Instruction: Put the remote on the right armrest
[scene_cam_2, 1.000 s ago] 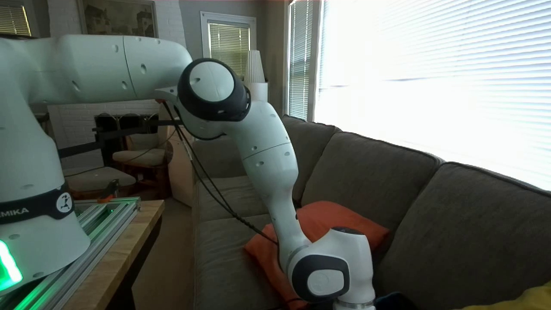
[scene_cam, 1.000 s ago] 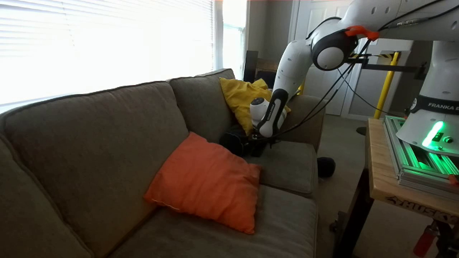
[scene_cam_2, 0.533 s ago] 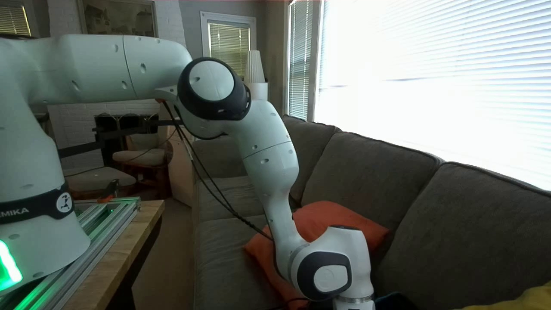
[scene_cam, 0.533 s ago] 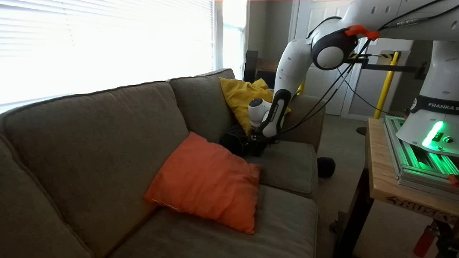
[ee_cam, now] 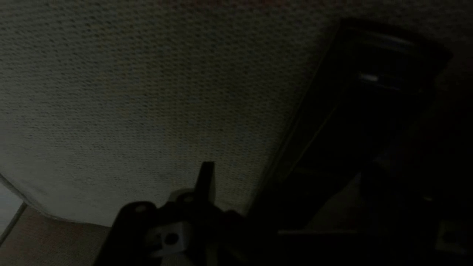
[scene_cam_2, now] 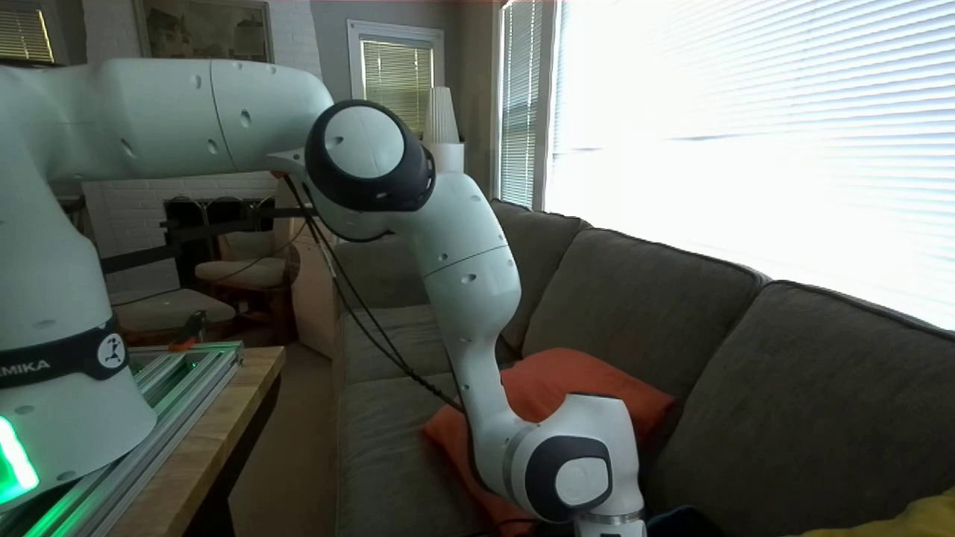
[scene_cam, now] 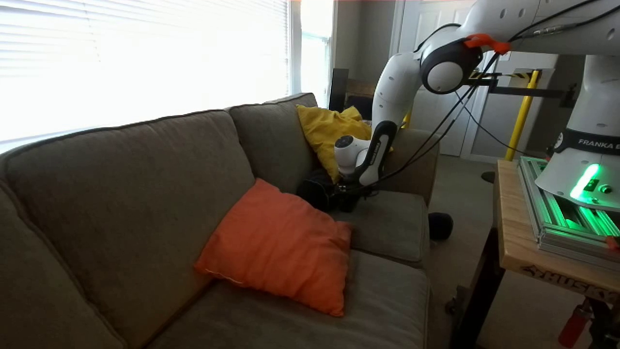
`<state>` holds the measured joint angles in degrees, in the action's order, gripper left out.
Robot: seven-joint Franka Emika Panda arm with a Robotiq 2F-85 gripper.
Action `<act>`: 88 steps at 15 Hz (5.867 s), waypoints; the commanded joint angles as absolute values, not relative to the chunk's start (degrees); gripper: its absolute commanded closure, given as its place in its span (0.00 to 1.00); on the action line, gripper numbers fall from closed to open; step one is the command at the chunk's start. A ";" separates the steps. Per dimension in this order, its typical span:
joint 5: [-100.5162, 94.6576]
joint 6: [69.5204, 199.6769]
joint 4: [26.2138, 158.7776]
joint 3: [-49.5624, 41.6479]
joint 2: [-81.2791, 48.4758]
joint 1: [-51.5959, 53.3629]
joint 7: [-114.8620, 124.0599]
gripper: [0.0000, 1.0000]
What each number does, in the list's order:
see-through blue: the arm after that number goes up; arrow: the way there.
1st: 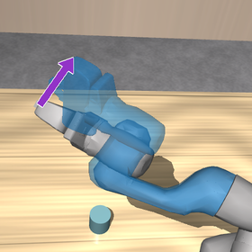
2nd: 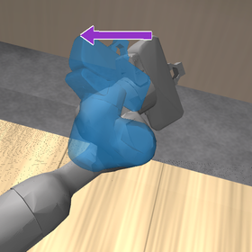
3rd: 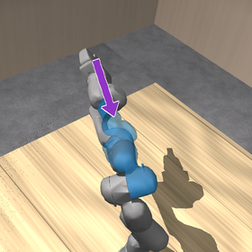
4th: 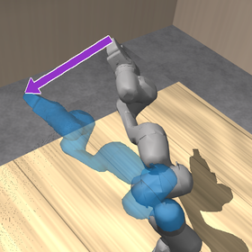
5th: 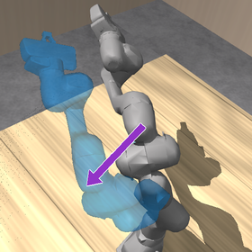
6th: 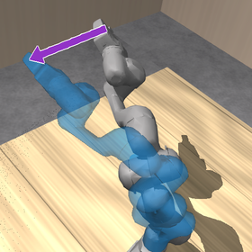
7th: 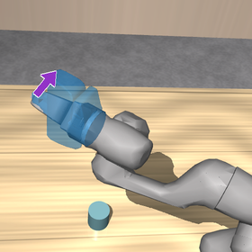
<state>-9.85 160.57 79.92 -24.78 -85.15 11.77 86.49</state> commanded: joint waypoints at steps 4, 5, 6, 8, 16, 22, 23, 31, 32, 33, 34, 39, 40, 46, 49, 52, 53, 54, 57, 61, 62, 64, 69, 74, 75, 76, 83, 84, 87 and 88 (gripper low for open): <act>-17.84 157.47 76.94 -20.44 -85.03 7.25 92.25 0.40; -17.71 157.17 75.65 -20.30 -85.86 6.95 92.34 0.47; -17.86 156.98 75.14 -20.04 -86.03 6.63 92.52 0.55; -17.71 156.72 74.64 -19.63 -86.04 6.17 92.55 0.69; -19.88 156.14 75.49 -20.61 -85.96 10.48 91.69 0.75; -25.38 157.54 80.99 -21.72 -83.57 18.47 85.89 0.75; -25.65 157.72 81.48 -22.07 -83.20 19.14 85.71 0.75; -20.39 157.99 90.81 -25.85 -76.31 23.41 87.96 0.75; -19.71 158.17 92.58 -26.51 -75.08 23.98 88.57 0.75; -19.21 158.04 93.23 -26.71 -74.47 23.88 88.04 0.75; -19.05 158.11 93.52 -26.30 -73.96 23.32 86.52 0.75; -18.03 158.57 91.81 -23.72 -75.13 21.28 84.06 0.17; -17.48 158.68 91.11 -22.96 -75.82 20.98 84.09 0.17; -13.90 164.39 85.66 -22.62 -82.61 21.74 85.28 0.00; -12.41 166.76 82.45 -22.82 -85.81 21.11 83.63 0.00; -10.77 166.37 78.99 -22.21 -88.17 19.98 81.51 0.00; -16.27 166.56 81.74 -20.86 -85.16 18.58 84.39 0.00; -16.44 166.21 81.10 -20.60 -85.50 18.19 84.10 0.10; -17.05 166.36 81.27 -20.44 -85.12 17.41 84.38 0.41; -16.23 166.30 81.16 -20.83 -85.29 17.06 84.72 0.65; -15.63 166.02 81.20 -20.79 -85.39 16.96 84.50 0.65; -11.41 166.54 82.48 -21.81 -85.39 18.14 82.61 0.65; -8.05 169.82 92.08 -23.72 -81.21 21.90 89.60 0.65; 0.41 170.67 102.62 -26.60 -77.24 28.11 93.55 0.65; 1.21 170.28 104.81 -27.59 -76.00 29.63 93.75 0.65; 1.72 170.29 106.72 -28.85 -75.17 31.26 93.85 0.65; -0.48 168.71 115.63 -39.59 -68.45 39.33 87.19 0.65; -0.32 169.40 116.95 -41.31 -67.68 40.47 86.61 0.65; 0.07 170.15 117.24 -42.78 -66.50 40.41 83.47 0.26; 0.44 170.33 116.36 -42.30 -67.00 39.71 82.85 0.14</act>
<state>-0.14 169.41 115.06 -42.73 -68.64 40.15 85.83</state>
